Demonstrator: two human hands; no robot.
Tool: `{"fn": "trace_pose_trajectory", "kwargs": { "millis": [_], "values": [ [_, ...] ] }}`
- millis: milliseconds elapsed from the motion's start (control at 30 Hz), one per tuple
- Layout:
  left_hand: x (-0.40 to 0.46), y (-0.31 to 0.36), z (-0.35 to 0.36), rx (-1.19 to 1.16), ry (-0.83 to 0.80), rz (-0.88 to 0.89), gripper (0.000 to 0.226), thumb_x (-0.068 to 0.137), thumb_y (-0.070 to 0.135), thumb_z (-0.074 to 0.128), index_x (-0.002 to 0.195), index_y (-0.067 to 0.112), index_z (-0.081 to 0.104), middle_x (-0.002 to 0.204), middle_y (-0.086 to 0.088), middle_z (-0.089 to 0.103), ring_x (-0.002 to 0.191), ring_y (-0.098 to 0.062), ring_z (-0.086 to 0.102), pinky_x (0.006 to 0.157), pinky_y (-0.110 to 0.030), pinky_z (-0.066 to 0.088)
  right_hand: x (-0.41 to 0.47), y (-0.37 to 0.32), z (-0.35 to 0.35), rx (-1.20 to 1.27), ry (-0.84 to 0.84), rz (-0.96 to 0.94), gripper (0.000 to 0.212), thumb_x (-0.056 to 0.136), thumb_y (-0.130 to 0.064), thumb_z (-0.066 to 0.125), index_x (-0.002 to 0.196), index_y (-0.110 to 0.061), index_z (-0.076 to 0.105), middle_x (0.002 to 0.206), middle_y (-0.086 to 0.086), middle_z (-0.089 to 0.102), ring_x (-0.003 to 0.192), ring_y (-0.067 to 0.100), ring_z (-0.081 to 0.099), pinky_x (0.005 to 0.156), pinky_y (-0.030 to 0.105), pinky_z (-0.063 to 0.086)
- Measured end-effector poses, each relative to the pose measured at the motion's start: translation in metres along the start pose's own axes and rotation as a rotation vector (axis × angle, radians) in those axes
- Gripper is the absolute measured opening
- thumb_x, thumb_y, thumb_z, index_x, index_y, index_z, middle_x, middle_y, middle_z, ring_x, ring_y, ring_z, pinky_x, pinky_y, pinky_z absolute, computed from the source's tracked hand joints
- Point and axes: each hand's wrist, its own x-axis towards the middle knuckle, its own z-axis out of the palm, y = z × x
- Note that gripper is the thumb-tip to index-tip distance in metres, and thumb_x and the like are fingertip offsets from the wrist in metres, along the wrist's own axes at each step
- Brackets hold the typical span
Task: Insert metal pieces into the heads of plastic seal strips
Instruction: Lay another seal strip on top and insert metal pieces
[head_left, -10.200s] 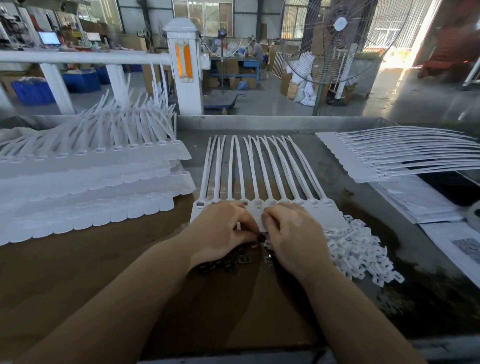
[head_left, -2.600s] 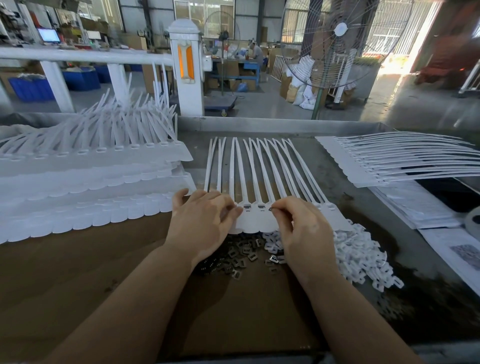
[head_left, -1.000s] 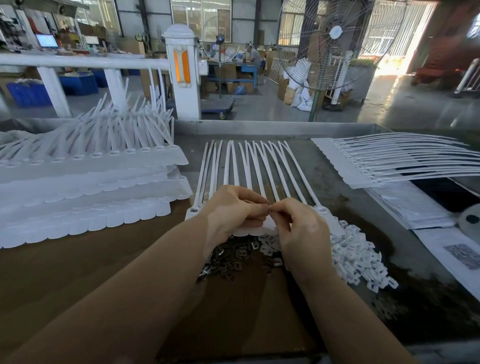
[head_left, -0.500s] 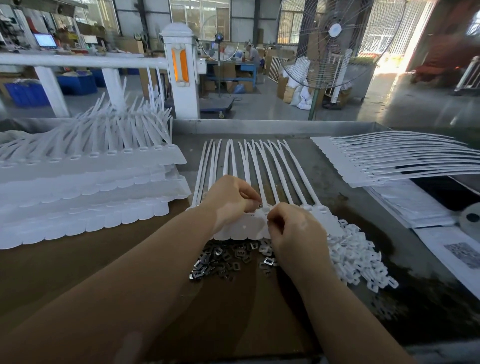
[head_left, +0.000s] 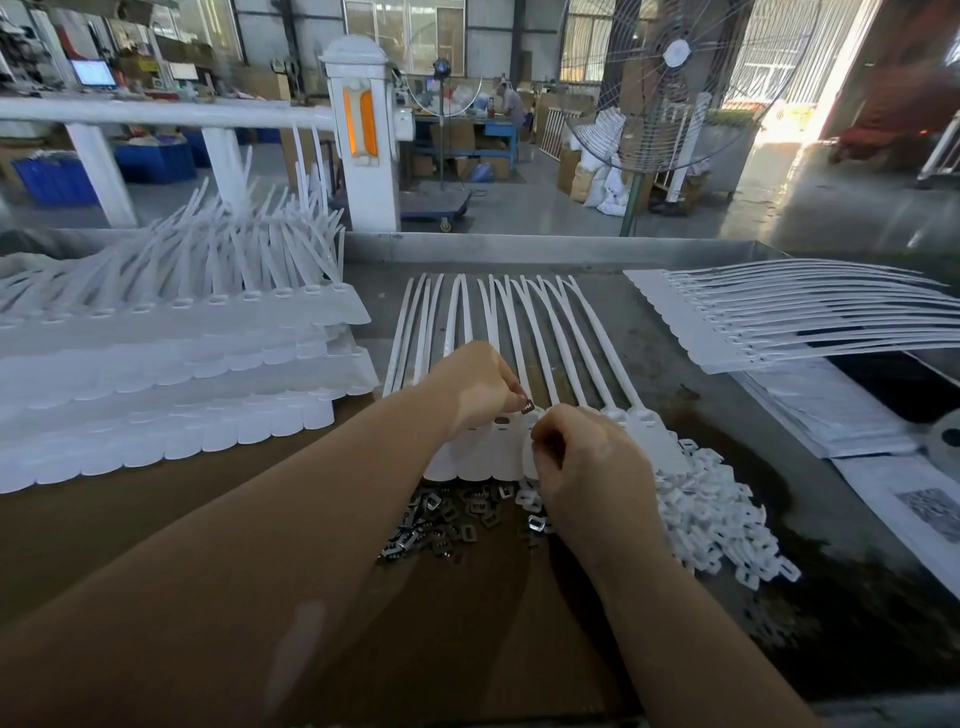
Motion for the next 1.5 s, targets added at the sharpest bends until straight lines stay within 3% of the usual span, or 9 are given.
{"fn": "trace_pose_trajectory", "kwargs": {
  "millis": [133,400,767,900,1133,1300,1500],
  "values": [
    [0.0,0.005,0.0,0.05,-0.049,-0.001,0.015,0.085,0.014,0.068,0.098,0.009,0.073,0.099,-0.004,0.069,0.09,-0.017,0.062,0.08,-0.028,0.051,0.0,0.001,0.001,0.013,-0.012,0.025,0.006,0.081,-0.003,0.062,0.076,-0.007,0.062,0.07,0.005,0.061,0.067,0.022,0.053,0.062,0.037,0.047],
    [0.0,0.004,-0.001,0.077,-0.04,0.021,0.015,0.081,0.014,0.072,0.095,0.011,0.074,0.089,0.0,0.067,0.076,-0.008,0.058,0.07,-0.021,0.05,0.001,0.001,0.001,0.024,-0.032,0.084,0.008,0.087,-0.012,0.058,0.082,-0.009,0.064,0.077,0.003,0.063,0.075,0.018,0.054,0.068,0.03,0.044],
    [0.003,-0.004,-0.001,0.008,-0.018,0.052,0.013,0.082,0.01,0.069,0.093,0.012,0.075,0.092,-0.001,0.07,0.084,-0.012,0.064,0.071,-0.023,0.052,0.001,0.0,0.001,0.033,-0.027,0.095,0.006,0.086,-0.01,0.06,0.083,-0.009,0.064,0.077,0.004,0.064,0.074,0.02,0.054,0.066,0.031,0.043],
    [0.003,-0.005,0.001,0.003,-0.029,0.07,0.011,0.082,0.013,0.07,0.092,0.014,0.074,0.09,0.004,0.068,0.082,-0.007,0.06,0.067,-0.019,0.047,0.001,0.0,0.0,0.036,-0.027,0.096,0.006,0.085,-0.01,0.06,0.081,-0.007,0.064,0.076,0.005,0.063,0.074,0.021,0.054,0.065,0.032,0.043],
    [0.002,-0.006,0.003,0.019,-0.062,0.092,0.008,0.084,0.014,0.068,0.091,0.015,0.072,0.09,0.005,0.066,0.087,-0.01,0.061,0.076,-0.023,0.048,0.002,0.0,0.0,0.039,-0.013,0.092,0.007,0.085,-0.009,0.06,0.08,-0.007,0.064,0.075,0.005,0.063,0.072,0.021,0.053,0.063,0.031,0.042],
    [0.006,-0.001,0.002,0.139,-0.065,0.097,0.013,0.092,0.018,0.058,0.098,0.014,0.07,0.096,0.001,0.064,0.091,-0.015,0.06,0.082,-0.029,0.048,0.002,0.0,0.001,0.033,-0.029,0.102,0.006,0.085,-0.01,0.059,0.082,-0.008,0.064,0.077,0.004,0.064,0.075,0.021,0.054,0.067,0.032,0.044],
    [0.011,0.011,-0.003,0.519,-0.143,0.179,0.017,0.096,0.02,0.052,0.104,0.016,0.067,0.107,0.003,0.063,0.093,-0.015,0.052,0.097,-0.044,0.042,0.003,0.0,0.0,0.028,-0.043,0.12,0.008,0.087,-0.013,0.058,0.085,-0.01,0.065,0.08,0.002,0.064,0.079,0.018,0.055,0.072,0.034,0.046]
  ]
}}
